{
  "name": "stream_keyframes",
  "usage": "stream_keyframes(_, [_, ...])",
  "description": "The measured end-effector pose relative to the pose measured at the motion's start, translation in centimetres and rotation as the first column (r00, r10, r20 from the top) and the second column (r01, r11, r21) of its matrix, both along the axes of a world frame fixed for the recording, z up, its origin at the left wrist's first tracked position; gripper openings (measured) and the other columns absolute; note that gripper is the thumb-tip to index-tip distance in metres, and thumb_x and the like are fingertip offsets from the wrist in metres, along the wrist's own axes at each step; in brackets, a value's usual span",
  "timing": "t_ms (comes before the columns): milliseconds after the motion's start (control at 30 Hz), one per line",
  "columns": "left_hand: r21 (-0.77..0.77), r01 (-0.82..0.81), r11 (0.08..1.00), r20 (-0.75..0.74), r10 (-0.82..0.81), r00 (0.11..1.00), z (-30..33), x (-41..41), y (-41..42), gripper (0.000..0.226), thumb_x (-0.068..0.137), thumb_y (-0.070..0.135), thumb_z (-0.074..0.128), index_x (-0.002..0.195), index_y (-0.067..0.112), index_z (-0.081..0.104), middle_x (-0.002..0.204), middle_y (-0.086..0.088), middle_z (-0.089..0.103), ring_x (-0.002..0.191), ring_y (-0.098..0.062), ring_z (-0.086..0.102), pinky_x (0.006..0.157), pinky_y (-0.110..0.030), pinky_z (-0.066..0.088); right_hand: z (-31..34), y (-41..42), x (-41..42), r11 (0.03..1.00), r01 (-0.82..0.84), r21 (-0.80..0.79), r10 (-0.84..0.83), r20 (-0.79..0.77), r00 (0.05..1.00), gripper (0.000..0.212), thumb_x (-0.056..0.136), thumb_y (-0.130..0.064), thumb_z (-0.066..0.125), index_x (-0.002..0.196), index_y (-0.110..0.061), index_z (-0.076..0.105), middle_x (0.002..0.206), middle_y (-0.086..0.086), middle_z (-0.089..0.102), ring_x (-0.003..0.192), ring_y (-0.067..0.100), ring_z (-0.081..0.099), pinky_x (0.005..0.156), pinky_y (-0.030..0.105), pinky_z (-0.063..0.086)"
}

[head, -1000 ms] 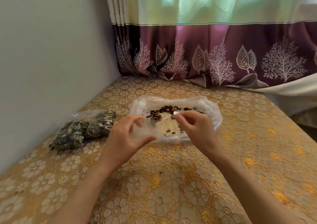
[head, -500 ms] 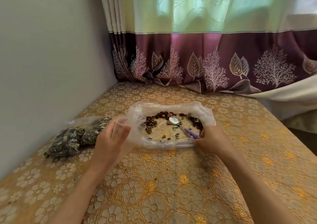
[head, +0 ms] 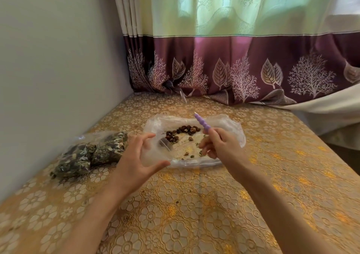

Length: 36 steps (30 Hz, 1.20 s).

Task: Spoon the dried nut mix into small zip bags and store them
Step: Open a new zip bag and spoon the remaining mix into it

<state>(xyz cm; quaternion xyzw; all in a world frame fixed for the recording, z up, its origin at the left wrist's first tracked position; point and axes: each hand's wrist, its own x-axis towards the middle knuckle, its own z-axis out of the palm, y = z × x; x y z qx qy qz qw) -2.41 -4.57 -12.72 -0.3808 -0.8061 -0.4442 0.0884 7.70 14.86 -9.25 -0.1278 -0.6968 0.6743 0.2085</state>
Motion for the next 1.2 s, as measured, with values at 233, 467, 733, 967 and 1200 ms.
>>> stream_keyframes(233, [-0.079,-0.015,0.997,-0.110,0.006,0.994,0.1,0.0,0.1,0.076,0.057,0.082,0.053,0.120,0.044,0.032,0.106,0.033,0.036,0.095,0.011,0.044,0.076,-0.021,0.044,-0.6,-3.7,-0.2,0.954,-0.277,0.114,0.278,0.003,0.961,0.025,0.102,-0.029,0.030,0.097,-0.010,0.045,0.087,0.006,0.072,0.058,0.027,0.065,0.042,0.024,0.046])
stream_keyframes(467, [-0.161,-0.052,0.986,-0.222,0.015,0.975,0.4,-0.4,-0.4,0.095,0.056,0.090,0.043,0.129,0.029,0.042,0.100,0.026,0.039,0.089,-0.001,0.045,0.082,-0.032,0.045,-0.1,-3.1,0.0,0.956,-0.289,0.040,0.291,-0.038,0.956,0.027,0.103,-0.023,0.026,0.095,-0.004,0.043,0.070,0.013,0.069,0.064,0.027,0.068,0.061,0.029,0.058])
stream_keyframes(733, [-0.131,-0.039,0.991,-0.259,0.004,0.966,0.6,0.0,-0.5,0.088,0.064,0.085,0.042,0.125,0.021,0.048,0.107,0.018,0.043,0.091,-0.003,0.045,0.086,-0.036,0.043,-0.4,-2.7,-0.1,0.970,-0.215,0.116,0.223,-0.057,0.973,0.022,0.101,-0.020,0.035,0.096,-0.005,0.050,0.073,0.007,0.071,0.058,0.021,0.065,0.047,0.023,0.049])
stream_keyframes(967, [-0.115,-0.076,0.990,-0.225,0.049,0.973,0.4,-1.0,-1.1,0.092,0.058,0.080,0.052,0.129,0.022,0.044,0.109,0.010,0.045,0.090,-0.004,0.046,0.083,-0.028,0.038,-0.9,-0.3,-0.1,0.977,0.120,0.175,-0.093,-0.153,0.984,0.016,0.093,-0.009,0.054,0.085,-0.016,0.066,0.073,0.010,0.071,0.057,0.020,0.062,0.048,0.021,0.048])
stream_keyframes(1200, [-0.344,-0.185,0.921,-0.347,0.059,0.936,-0.3,-1.9,-1.1,0.113,0.052,0.088,0.045,0.136,0.013,0.034,0.119,-0.001,0.044,0.104,-0.013,0.041,0.091,-0.034,0.035,-1.1,0.4,0.0,0.953,0.256,0.161,-0.223,-0.198,0.954,0.029,0.095,-0.015,0.053,0.074,0.002,0.063,0.067,0.005,0.073,0.046,0.009,0.054,0.042,0.013,0.039])
